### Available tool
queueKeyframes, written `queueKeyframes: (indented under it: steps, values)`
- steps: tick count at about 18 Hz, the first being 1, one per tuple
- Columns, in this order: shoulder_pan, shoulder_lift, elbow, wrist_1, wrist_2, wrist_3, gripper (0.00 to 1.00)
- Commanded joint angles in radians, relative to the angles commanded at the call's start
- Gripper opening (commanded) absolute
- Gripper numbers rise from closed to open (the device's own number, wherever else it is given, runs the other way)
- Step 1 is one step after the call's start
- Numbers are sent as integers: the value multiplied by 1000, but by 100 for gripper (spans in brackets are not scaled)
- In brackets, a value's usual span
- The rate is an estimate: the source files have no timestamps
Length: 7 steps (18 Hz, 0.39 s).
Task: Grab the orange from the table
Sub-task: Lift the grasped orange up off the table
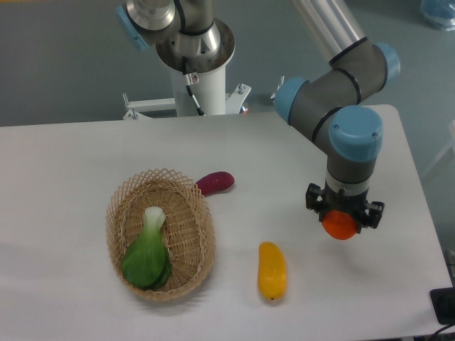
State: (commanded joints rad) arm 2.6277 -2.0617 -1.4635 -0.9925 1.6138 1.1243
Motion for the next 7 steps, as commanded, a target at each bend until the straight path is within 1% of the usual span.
queueKeyframes:
  steps: [4,7]
  values:
    - [2,-5,20,-2,3,0,80]
    - [2,-5,20,-2,3,0,80]
